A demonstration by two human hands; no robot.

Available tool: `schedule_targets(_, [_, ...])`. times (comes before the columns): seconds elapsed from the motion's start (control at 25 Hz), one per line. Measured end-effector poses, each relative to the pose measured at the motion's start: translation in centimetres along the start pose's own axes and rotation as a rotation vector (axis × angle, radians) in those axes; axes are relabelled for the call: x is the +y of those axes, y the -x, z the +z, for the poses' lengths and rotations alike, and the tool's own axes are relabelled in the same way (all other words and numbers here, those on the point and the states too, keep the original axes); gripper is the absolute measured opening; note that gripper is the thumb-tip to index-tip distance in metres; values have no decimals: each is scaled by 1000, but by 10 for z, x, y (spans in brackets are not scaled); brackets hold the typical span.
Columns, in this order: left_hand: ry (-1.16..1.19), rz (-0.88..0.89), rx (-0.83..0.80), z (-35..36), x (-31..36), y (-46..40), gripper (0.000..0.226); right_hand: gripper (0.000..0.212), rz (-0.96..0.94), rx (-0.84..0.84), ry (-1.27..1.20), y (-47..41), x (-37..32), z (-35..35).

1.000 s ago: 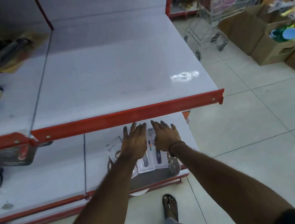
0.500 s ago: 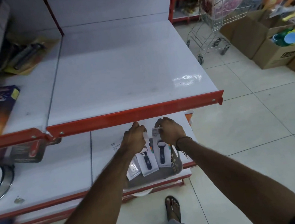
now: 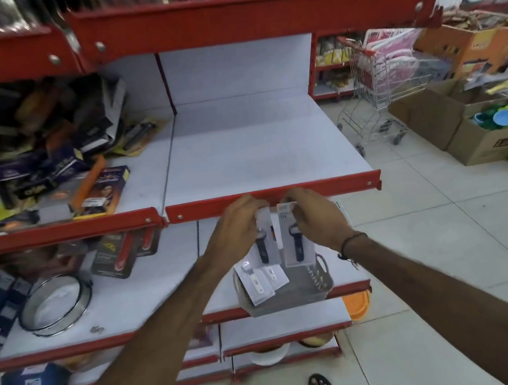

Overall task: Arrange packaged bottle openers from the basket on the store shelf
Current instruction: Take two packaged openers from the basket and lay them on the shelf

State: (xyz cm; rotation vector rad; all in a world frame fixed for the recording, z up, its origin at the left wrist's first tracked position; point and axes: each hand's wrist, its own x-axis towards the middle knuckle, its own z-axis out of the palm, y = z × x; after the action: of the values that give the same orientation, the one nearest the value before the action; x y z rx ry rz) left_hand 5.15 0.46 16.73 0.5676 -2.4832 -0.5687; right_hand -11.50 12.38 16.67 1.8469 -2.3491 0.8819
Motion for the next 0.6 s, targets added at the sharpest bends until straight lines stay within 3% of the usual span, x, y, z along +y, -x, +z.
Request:
schedule_targets(0.2, [-14,31,239,-85,17,-48,50,20,-19,104,-181,-55,-44,-54])
schedule_targets(0.4, [-124,-66,241,-129,-2,-118,54,20,-42,172,-282,-128,-64,-77])
schedule_targets(0.6, [-106,-164,245,-126,-33,-166,48,23,19,172,-300,-187,-53,-68])
